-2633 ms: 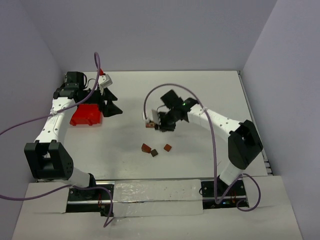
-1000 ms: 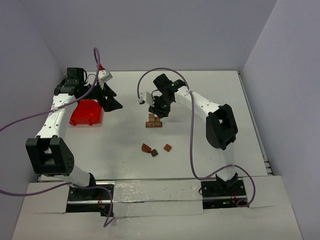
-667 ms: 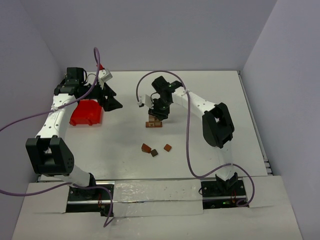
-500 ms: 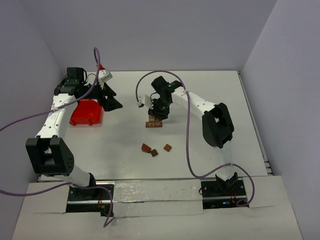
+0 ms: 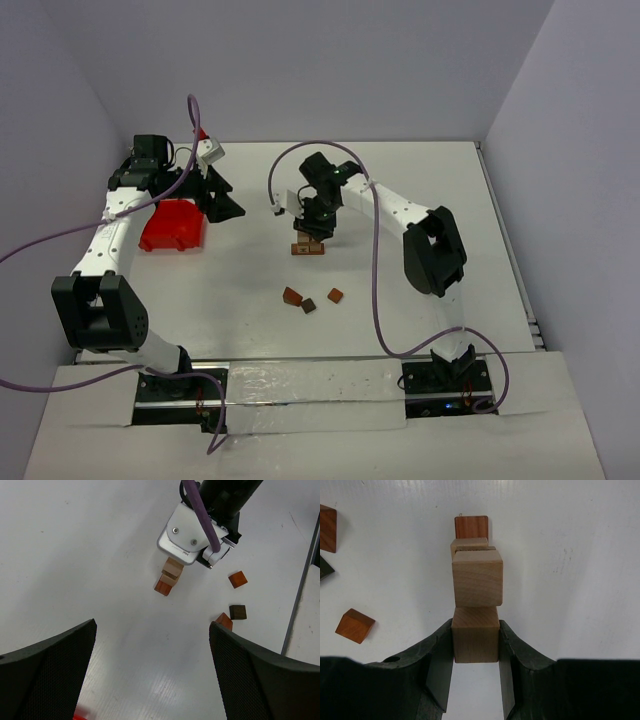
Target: Build the wood block tower
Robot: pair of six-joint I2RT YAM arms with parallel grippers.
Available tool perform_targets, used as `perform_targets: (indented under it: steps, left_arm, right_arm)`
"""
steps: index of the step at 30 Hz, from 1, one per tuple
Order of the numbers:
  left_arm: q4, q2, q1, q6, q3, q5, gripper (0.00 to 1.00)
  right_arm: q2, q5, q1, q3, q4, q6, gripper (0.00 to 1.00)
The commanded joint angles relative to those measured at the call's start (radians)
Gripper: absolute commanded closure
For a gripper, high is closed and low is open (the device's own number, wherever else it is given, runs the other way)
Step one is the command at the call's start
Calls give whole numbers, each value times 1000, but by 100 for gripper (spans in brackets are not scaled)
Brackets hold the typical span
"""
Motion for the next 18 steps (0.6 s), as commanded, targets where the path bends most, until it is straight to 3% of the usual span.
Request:
perform_targets:
  steps: [1, 18]
  left_arm:
    - [21, -12, 4, -4, 27, 17, 1]
    - [21, -8, 4, -1, 28, 12, 1]
  right_arm:
    - [23, -5, 11, 59, -17, -9, 75]
    - [49, -8, 20, 88, -25, -9, 69]
